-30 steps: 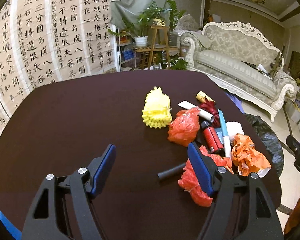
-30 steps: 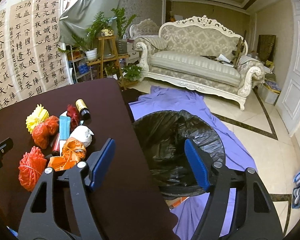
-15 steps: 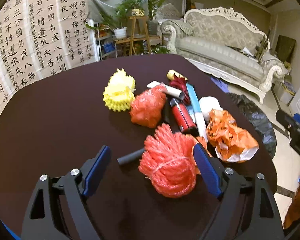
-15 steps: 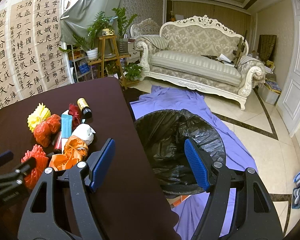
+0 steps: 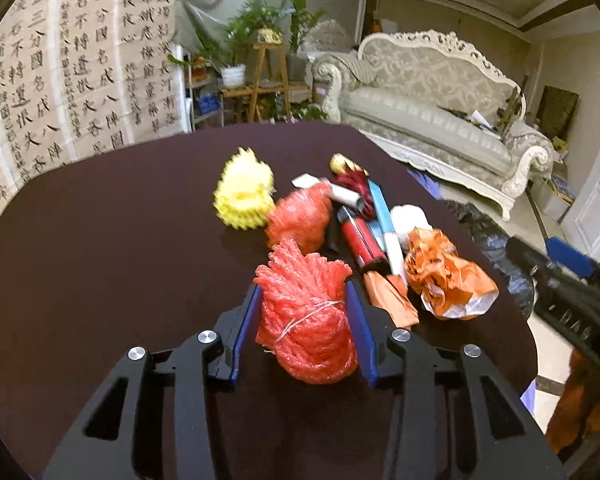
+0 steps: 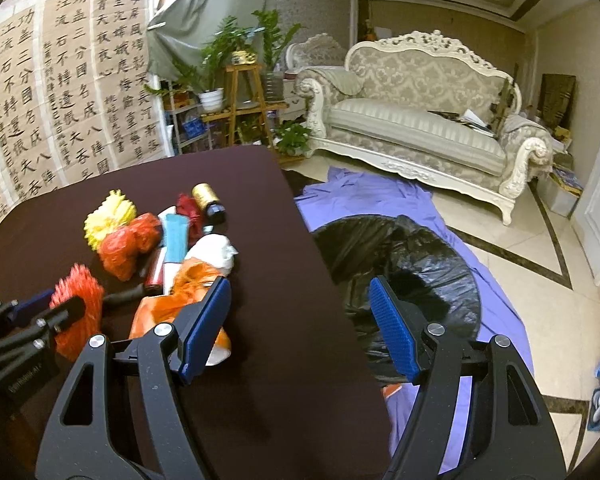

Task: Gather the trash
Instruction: 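Grasp the red mesh net with the left tool while the right tool grasps the orange plastic bag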

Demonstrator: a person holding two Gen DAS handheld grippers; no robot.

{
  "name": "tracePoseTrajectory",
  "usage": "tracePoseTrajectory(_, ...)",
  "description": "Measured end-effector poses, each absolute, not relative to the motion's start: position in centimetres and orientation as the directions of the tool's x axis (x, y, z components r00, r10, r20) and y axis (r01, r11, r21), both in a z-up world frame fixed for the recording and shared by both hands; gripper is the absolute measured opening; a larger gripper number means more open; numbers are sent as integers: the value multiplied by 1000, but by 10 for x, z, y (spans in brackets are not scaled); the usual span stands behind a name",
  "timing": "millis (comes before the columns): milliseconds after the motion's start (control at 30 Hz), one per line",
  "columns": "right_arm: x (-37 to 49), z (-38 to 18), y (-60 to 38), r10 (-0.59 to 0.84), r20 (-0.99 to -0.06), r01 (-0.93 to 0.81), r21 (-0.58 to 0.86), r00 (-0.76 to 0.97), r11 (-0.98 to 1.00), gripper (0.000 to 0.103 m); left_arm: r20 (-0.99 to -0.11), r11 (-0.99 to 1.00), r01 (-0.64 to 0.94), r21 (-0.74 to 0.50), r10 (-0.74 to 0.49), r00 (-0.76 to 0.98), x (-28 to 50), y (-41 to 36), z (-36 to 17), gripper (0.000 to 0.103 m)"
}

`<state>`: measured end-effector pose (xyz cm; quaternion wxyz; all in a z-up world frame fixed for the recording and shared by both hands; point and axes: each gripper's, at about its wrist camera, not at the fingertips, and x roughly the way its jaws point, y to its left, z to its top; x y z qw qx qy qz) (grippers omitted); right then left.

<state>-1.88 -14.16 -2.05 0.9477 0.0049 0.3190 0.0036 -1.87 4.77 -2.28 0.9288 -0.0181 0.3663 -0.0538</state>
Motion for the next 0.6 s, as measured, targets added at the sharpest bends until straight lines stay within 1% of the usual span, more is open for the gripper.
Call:
tracePoseTrajectory(133, -15, -21, -128, 57, -619, -51, 26, 783, 998, 70, -653, 998, 48, -38, -62, 755, -20, 61, -14, 43)
tracePoseTrajectory(300, -10, -27, -108, 96, -641, -107, 22, 762, 994, 70, -658, 1000, -13, -23, -5, 753, -15, 82, -18, 43)
tracePoseTrajectory(600, 2, -35, -92, 146, -680, -146, 57, 719, 988, 70, -675, 998, -36, -46, -5, 737, -12, 94, -26, 43)
